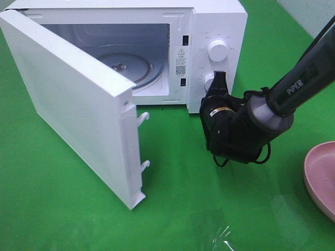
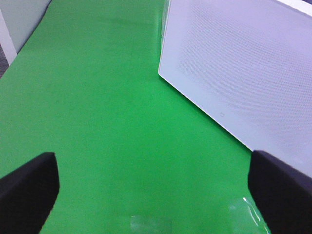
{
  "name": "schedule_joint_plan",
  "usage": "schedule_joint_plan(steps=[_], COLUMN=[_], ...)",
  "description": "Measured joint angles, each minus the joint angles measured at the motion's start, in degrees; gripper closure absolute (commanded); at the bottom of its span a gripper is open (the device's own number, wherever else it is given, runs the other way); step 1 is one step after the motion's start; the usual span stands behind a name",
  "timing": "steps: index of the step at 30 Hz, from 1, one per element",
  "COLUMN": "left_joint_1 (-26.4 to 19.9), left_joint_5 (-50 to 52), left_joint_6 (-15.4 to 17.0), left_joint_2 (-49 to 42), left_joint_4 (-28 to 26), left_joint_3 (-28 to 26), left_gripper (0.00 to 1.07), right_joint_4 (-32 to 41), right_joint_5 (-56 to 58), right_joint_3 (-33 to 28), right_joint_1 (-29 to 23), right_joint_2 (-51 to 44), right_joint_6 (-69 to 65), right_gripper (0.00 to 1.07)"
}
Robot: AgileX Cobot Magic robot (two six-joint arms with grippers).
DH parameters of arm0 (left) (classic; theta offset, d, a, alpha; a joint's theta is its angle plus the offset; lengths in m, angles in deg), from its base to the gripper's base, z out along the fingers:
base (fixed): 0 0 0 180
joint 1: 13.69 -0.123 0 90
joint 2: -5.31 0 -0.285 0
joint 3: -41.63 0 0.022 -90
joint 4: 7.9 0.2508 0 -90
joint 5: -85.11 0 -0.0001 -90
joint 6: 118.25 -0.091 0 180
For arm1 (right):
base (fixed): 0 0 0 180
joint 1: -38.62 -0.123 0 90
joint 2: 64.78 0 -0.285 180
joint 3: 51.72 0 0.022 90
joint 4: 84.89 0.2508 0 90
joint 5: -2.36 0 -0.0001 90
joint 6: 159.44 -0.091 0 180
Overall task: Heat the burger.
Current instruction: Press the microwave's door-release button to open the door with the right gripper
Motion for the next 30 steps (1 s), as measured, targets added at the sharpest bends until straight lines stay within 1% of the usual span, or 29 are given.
schedule_joint_plan(steps=[5, 15, 18, 26, 30], left_joint_1=[0.0, 0.0, 0.0, 0.0, 0.0], left_joint_5=[0.0, 0.1, 0.1, 0.1, 0.1], left_joint_6=[0.0, 0.0, 0.0, 0.0, 0.0], left_joint_2=[0.0, 0.0, 0.0, 0.0, 0.0], left_joint_4=[0.0, 0.0, 0.0, 0.0, 0.0], left_joint_3=[0.0, 0.0, 0.0, 0.0, 0.0], left_gripper=[0.09, 0.09, 0.09, 0.09, 0.09], right_joint_4=[0.1, -0.1, -0.9, -5.8, -6.7], right_joint_5=[0.1, 4.5, 4.8, 9.7, 11.9], right_joint_3=[0.0, 0.1, -0.4, -3.4, -4.4], right_joint_1=[0.0, 0.3, 0.5, 2.6, 2.9], right_joint_2=[0.0, -1.4, -1.7, -6.0, -7.6], right_joint_6=[0.1, 1.2, 1.2, 1.1, 1.8], right_gripper=[1.07, 1.07, 1.07, 1.07, 1.07])
